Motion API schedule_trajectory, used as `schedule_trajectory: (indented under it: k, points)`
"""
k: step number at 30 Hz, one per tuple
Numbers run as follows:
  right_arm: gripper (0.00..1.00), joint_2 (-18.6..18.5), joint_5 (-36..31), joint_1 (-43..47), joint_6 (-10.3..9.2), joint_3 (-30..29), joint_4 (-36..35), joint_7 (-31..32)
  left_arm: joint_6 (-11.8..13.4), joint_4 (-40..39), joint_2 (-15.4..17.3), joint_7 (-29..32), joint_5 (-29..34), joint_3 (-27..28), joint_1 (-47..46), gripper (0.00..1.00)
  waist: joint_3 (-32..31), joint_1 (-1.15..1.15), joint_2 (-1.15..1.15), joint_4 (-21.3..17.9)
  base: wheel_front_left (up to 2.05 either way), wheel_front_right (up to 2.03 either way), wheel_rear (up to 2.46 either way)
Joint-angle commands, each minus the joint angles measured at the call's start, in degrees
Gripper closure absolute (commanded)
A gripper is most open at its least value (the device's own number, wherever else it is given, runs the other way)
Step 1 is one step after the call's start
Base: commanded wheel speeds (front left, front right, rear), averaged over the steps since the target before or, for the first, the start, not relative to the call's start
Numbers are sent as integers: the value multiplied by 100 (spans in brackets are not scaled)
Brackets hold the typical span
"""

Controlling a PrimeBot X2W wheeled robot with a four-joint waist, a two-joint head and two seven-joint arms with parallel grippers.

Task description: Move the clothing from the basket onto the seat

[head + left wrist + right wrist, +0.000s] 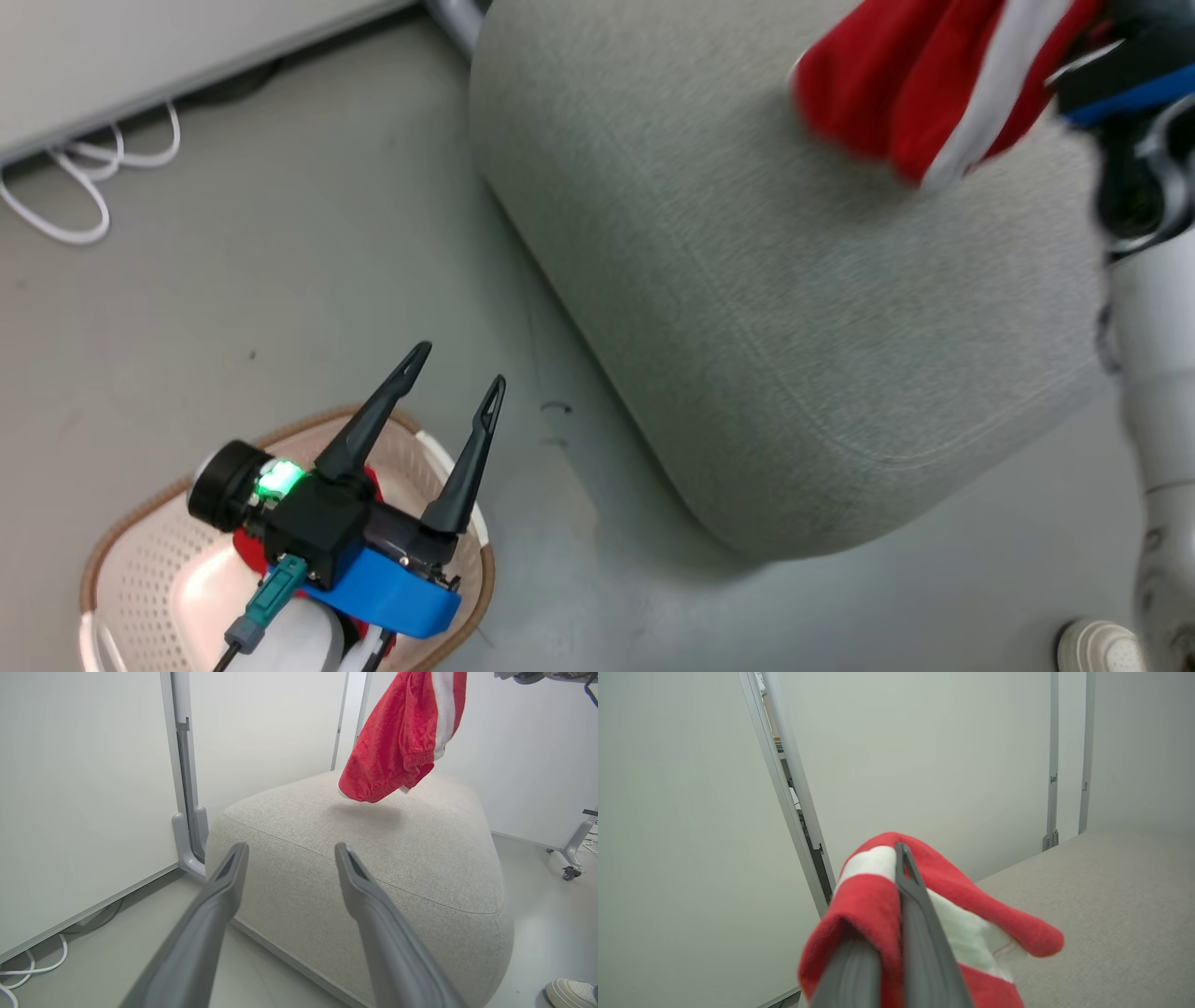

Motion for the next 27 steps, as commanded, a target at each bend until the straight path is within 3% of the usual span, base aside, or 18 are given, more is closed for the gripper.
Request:
schedule_trajectory:
  k: [1, 5, 9, 14, 20, 21, 22, 27]
  points:
    - [100, -128, -107, -279, 3, -187, 85, -52, -5, -95, 63, -16, 75, -6, -154, 0, 541, 0, 0, 295, 0, 0, 0]
    - [100, -583, -507, -791, 3, -860, 359, -170, 10, -324, 128, -15, 223, -56, -351, 0, 1014, 0, 0, 521, 0, 0, 0]
    - [100, -806, -840, -1091, 3, -1599, 547, -272, 21, -557, 235, 41, 344, -82, -500, 0, 1472, 0, 0, 696, 0, 0, 0]
    - [100, -919, -1278, -1010, 3, -2283, 921, -324, 64, -807, 354, 106, 410, -52, -567, 0, 1847, 0, 0, 857, 0, 0, 0]
    - [100, -733, -1669, -760, 3, -2944, 1402, -346, 106, -923, 381, 103, 425, -43, -638, 0, 2010, 0, 0, 982, 0, 0, 0]
    - [74, -712, -1766, -714, 3, -3016, 1496, -347, 107, -919, 381, 101, 422, -46, -658, 0, 2012, 0, 0, 994, 0, 0, 0]
    - [0, -674, -1837, -697, 3, -3082, 1612, -348, 113, -913, 378, 99, 417, -46, -675, 0, 2007, 0, 0, 1005, 0, 0, 0]
    - [0, -489, -2035, -755, 3, -3208, 1890, -350, 135, -861, 373, 85, 359, -32, -682, 0, 1955, 0, 0, 992, 0, 0, 0]
